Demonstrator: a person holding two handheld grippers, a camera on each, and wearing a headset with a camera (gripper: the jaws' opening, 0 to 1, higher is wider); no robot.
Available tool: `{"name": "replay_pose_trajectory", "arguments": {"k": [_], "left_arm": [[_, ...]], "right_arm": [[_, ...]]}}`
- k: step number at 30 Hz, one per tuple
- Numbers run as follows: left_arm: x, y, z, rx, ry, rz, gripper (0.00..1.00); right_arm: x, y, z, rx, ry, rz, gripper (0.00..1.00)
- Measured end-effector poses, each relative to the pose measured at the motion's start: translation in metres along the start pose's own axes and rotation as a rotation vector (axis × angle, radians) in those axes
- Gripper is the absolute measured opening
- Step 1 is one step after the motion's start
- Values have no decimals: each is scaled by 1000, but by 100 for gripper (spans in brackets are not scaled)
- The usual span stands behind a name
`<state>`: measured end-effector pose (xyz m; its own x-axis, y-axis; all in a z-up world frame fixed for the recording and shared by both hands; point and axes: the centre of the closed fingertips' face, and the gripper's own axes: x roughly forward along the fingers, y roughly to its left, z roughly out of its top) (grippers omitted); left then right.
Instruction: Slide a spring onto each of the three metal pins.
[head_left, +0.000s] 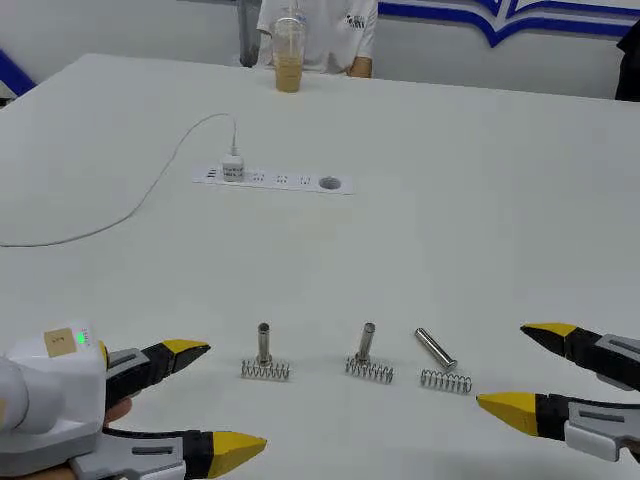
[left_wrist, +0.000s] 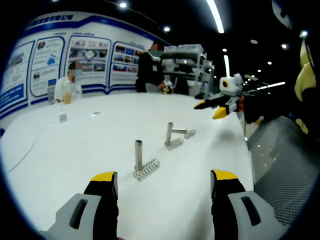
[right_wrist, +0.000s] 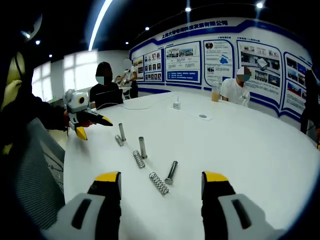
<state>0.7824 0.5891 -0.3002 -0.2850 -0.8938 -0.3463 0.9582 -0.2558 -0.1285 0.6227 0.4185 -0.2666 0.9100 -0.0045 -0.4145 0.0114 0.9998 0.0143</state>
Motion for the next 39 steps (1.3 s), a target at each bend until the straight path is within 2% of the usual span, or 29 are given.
{"name": "replay_pose_trajectory", "arguments": {"k": [8, 17, 29, 39], "left_arm": [[0, 2, 1, 2, -2, 1, 77], [-1, 1, 1, 1, 0, 5, 77], [0, -1, 2, 1, 2, 8, 76], [0, -1, 1, 1, 5, 9, 76]], "right_arm": [[10, -2, 8, -7, 35, 6, 58], [25, -12, 6, 12, 108, -18, 45], [45, -26, 10, 6, 172, -62, 38], [65, -28, 9, -35, 253, -77, 31]]}}
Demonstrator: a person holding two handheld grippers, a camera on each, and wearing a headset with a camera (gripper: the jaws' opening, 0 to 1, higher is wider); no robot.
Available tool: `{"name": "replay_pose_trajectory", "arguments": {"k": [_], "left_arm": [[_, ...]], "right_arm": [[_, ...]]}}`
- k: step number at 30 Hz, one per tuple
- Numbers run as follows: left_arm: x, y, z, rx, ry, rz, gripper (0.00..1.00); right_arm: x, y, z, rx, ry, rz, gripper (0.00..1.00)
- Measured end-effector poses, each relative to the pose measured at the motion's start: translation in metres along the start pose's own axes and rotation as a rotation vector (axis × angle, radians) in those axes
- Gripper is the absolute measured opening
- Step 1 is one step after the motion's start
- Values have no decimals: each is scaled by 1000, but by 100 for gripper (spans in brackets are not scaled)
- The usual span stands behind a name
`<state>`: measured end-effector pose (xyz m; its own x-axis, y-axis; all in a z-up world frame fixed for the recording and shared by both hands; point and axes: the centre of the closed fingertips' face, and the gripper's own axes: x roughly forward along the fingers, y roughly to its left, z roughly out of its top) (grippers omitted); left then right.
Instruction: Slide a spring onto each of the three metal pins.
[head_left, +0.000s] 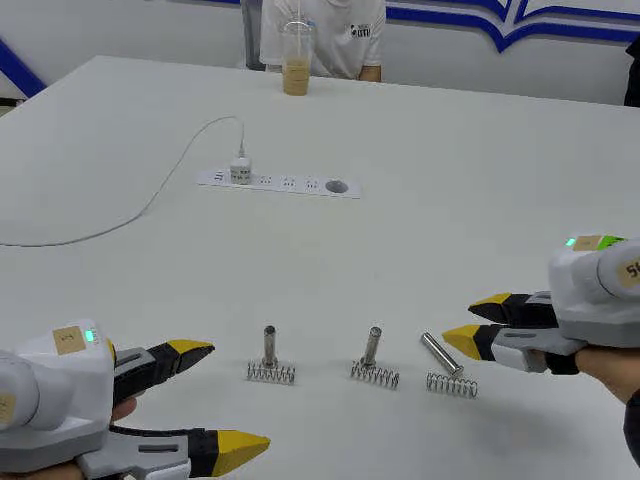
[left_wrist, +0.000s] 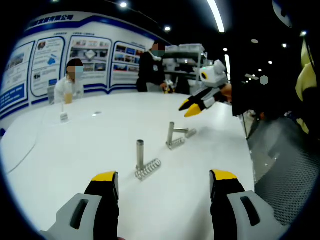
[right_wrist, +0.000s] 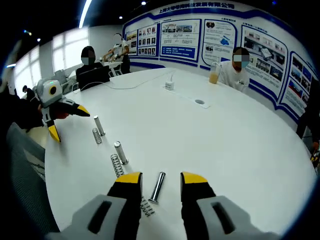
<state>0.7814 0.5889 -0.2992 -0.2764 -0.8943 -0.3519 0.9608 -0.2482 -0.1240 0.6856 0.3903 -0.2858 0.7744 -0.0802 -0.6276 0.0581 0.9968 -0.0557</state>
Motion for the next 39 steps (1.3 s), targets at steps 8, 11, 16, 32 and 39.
{"name": "replay_pose_trajectory", "arguments": {"k": [8, 11, 16, 32, 39], "left_arm": [[1, 1, -2, -2, 3, -1, 75], [1, 1, -3, -4, 5, 0, 75], [2, 2, -4, -5, 7, -1, 75], [3, 2, -6, -10, 11, -5, 74], [2, 3, -8, -12, 15, -4, 74]], "right_arm": [[17, 1, -8, -8, 89, -6, 25], [23, 0, -11, -7, 115, -9, 23], [30, -2, -18, 13, 159, -19, 20], [48, -5, -29, 78, 233, -34, 13], [52, -4, -32, 100, 249, -34, 11]]}}
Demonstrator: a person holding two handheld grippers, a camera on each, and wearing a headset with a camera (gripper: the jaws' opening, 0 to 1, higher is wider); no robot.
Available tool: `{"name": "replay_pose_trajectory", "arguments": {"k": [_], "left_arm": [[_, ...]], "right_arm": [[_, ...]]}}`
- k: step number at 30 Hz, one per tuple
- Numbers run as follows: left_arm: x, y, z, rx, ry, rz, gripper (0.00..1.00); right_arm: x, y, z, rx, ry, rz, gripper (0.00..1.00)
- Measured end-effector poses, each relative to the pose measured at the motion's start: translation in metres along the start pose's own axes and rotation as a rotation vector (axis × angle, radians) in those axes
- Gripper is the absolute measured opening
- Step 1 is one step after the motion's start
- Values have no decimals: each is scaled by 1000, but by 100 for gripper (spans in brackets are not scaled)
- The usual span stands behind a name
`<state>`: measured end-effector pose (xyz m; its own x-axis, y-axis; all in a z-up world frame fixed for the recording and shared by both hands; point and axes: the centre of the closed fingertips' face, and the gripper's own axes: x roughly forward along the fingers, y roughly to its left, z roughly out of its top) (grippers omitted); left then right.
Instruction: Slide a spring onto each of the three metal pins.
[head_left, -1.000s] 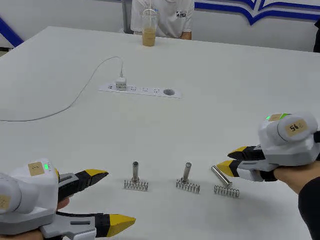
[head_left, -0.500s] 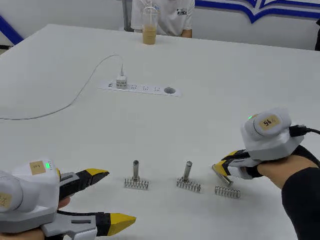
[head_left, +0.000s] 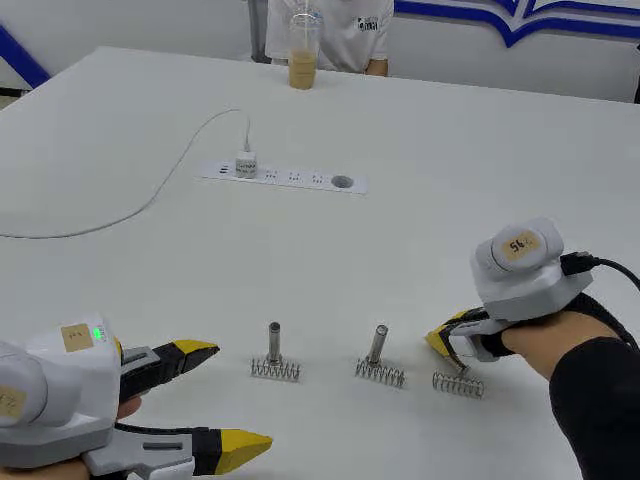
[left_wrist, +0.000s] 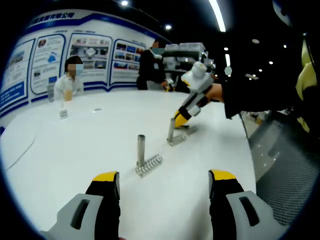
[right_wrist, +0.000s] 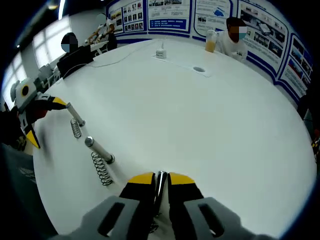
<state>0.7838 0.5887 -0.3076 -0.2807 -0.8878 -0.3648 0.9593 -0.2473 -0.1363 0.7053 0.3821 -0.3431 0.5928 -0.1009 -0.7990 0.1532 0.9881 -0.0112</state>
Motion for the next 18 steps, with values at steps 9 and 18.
{"name": "replay_pose_trajectory", "arguments": {"k": [9, 18], "left_arm": [[-2, 1, -1, -2, 1, 3, 74], [-2, 1, -2, -5, 2, 5, 73]], "right_arm": [[4, 0, -2, 3, 19, 1, 10], [6, 1, -4, -12, 40, 3, 9]]}}
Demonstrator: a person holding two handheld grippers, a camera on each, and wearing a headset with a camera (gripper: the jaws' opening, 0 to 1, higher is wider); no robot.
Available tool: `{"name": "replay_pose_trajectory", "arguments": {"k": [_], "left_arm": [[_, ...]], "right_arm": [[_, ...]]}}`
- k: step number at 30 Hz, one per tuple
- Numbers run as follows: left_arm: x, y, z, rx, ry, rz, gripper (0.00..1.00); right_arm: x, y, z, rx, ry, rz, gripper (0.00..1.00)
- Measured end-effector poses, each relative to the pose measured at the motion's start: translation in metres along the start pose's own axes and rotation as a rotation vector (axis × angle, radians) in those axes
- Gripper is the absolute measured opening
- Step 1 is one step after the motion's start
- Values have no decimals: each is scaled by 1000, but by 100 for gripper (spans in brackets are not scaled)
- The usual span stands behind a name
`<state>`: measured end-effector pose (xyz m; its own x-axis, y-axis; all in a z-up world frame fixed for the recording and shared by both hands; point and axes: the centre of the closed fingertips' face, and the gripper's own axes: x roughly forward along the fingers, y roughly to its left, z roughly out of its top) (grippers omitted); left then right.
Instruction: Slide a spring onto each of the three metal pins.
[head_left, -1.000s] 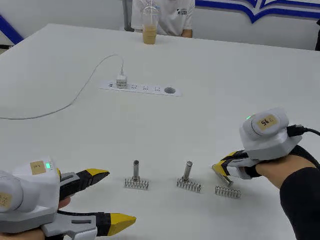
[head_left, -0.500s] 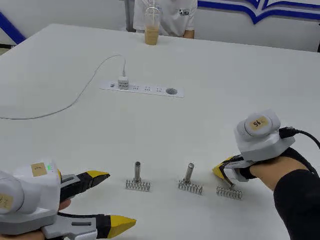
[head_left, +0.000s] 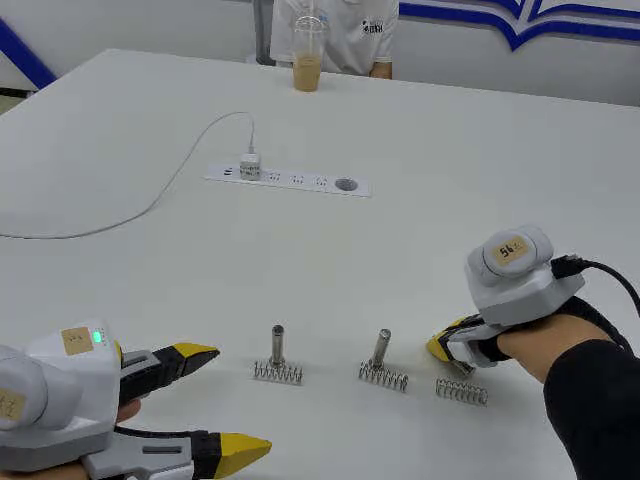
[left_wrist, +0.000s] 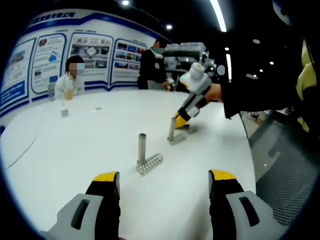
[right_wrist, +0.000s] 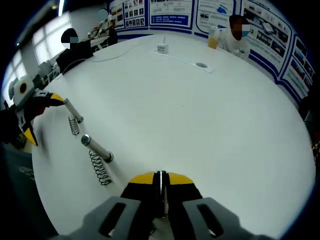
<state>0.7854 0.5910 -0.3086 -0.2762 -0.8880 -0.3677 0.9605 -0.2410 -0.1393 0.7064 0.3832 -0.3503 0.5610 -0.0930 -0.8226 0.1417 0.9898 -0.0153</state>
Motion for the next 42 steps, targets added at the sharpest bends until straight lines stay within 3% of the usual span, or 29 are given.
{"name": "replay_pose_trajectory", "arguments": {"k": [10, 15, 17, 19, 29, 42], "left_arm": [[1, 0, 0, 0, -1, 1, 73], [0, 1, 2, 2, -5, 5, 73], [-1, 1, 4, 6, -6, 6, 73], [-3, 2, 5, 9, -9, 8, 73], [-2, 3, 9, 11, -21, 9, 72], [-3, 2, 11, 21, -19, 6, 72]], "right_arm": [[0, 1, -1, -7, 19, 2, 9], [-1, 0, 0, 2, -13, 0, 9], [-4, -4, 1, -1, -28, -30, 9], [-10, -1, 9, 48, -70, -5, 9], [-33, -1, 12, 36, -107, -29, 9], [-47, -2, 8, 61, -152, -51, 9]]}}
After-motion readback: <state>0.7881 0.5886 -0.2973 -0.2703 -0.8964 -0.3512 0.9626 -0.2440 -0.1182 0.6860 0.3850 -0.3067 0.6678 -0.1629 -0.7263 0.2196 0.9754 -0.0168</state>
